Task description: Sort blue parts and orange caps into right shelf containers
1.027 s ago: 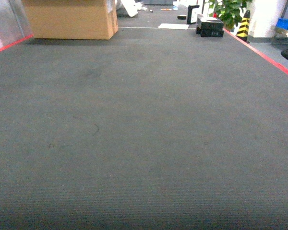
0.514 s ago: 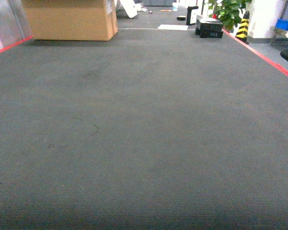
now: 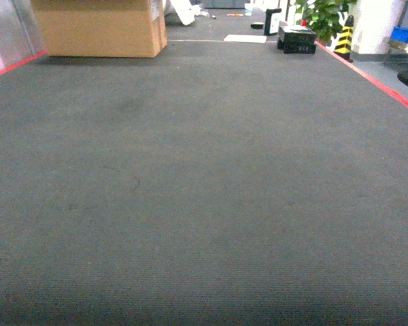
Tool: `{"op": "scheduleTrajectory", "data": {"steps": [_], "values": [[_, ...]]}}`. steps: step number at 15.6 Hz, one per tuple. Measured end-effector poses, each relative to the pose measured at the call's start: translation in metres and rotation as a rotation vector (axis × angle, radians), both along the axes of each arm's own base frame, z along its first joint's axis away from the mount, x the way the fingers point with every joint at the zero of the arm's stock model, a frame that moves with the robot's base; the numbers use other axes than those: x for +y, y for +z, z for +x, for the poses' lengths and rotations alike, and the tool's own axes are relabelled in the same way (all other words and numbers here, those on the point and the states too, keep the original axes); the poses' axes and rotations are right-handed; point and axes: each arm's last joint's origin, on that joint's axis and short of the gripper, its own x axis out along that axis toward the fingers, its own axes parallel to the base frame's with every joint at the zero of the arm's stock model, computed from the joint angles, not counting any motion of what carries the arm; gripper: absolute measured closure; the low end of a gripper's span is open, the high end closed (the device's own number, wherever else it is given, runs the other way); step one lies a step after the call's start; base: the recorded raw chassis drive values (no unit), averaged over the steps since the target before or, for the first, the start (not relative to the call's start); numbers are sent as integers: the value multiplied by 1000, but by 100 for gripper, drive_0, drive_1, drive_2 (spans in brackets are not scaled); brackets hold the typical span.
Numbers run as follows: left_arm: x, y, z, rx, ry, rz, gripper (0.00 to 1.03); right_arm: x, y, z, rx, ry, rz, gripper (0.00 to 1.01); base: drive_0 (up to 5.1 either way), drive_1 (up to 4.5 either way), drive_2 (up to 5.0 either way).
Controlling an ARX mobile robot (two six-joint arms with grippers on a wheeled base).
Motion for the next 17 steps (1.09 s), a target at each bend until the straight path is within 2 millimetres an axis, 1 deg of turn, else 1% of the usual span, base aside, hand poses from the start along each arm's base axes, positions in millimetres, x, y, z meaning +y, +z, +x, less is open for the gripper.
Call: {"op": "scheduleTrajectory", "data": {"steps": [2,9,10,11,12,13,14,15,17], "values": [[1,0,-3,2,7,0,61,0,-5,-2,-9,-1,1,59,0,0,0],[1,1,-15,-10,7,0,61,0,-5,-12,-18,-1,1,59,0,0,0],[1,1,-16,-6,7,0,61,0,-6,-13,-6,-1,1,59,0,0,0],[1,1,-17,-5,8,0,61,0,-12,-20,37,1,1,59,0,0,0],[1,1,-18,-7,7,0,61,0,-6,-23,-27,0,1,59,0,0,0],[1,0,-19,-1,6,0,61,0,-7,-23,-15,-1,2,59,0,0,0],[1,-6,-26,48,3,0,61,0,-9,-23,-2,-2,1,59,0,0,0],[1,0,-29,-7,8,0,61,0,-8,-23,-8,0,1,59,0,0,0],[1,-2,-29,-1,7,0,61,0,-8,-23,-8,-1,1,59,0,0,0]]}}
